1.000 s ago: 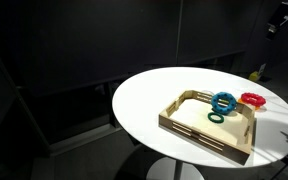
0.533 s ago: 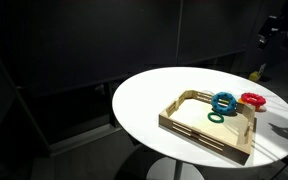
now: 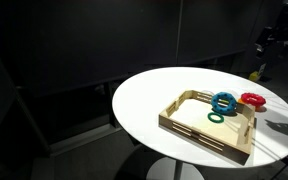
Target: Put the red ring in the box
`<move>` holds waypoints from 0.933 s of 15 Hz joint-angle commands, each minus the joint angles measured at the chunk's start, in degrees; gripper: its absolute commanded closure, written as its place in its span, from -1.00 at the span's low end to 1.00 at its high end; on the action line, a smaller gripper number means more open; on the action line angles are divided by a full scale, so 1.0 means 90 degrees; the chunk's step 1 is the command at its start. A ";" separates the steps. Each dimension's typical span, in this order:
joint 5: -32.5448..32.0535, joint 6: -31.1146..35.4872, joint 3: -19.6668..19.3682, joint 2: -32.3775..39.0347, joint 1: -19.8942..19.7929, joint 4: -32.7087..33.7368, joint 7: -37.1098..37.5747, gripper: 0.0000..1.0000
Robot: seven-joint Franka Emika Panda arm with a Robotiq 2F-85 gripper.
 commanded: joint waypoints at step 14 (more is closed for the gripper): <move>-0.0073 0.0729 -0.0153 0.1275 -0.0060 0.0234 0.1032 -1.00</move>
